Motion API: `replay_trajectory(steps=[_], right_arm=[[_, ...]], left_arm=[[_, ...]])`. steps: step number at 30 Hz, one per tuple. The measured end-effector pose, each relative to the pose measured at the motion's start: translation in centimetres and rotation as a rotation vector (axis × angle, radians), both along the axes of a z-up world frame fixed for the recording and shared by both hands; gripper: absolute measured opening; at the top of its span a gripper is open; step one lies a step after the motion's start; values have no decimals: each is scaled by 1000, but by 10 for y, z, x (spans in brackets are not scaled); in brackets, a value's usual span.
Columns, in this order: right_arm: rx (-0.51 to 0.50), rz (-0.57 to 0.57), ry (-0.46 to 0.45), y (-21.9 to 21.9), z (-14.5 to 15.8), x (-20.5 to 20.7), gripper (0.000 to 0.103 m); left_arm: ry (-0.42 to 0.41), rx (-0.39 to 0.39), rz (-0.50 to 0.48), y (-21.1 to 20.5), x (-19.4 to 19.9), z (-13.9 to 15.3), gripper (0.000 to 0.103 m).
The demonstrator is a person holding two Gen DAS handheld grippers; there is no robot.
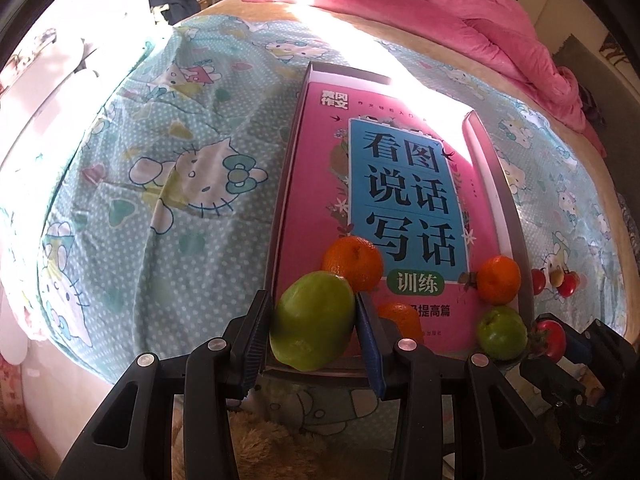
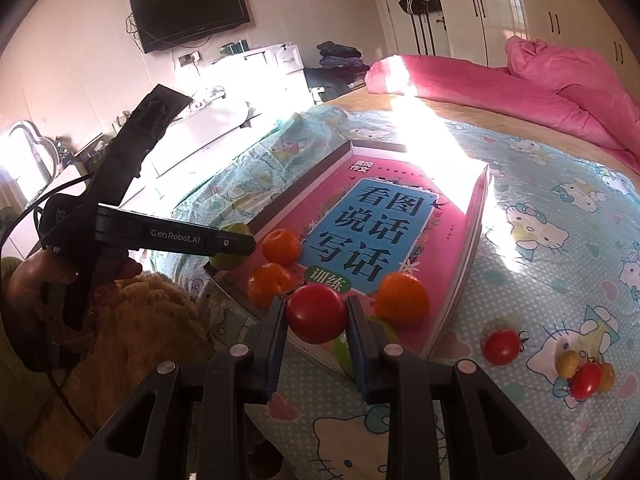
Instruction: Organize fruits
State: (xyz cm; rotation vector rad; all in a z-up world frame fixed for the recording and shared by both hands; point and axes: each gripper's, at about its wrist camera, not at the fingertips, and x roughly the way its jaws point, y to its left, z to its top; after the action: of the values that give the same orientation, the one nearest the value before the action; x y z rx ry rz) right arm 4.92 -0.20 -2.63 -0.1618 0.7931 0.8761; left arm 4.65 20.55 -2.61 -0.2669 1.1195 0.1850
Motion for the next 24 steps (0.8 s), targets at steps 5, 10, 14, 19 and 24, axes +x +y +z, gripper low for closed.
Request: replay_trajectory(steps=[5, 10, 14, 19, 24], right_arm=[[-20, 17, -1, 15, -5, 2, 29], [-43, 25, 3, 25, -12, 6, 29], [-60, 19, 13, 28, -17, 12, 29], [-79, 6, 24, 29, -23, 20, 29], [-97, 10, 20, 31, -27, 22, 29]], left_arm=[[20, 11, -13, -4, 0, -2, 44], [42, 26, -40, -12, 0, -6, 44], [39, 21, -46, -13, 2, -6, 43], [17, 4, -65, -18, 3, -4, 43], [19, -14, -55, -15, 4, -6, 43]])
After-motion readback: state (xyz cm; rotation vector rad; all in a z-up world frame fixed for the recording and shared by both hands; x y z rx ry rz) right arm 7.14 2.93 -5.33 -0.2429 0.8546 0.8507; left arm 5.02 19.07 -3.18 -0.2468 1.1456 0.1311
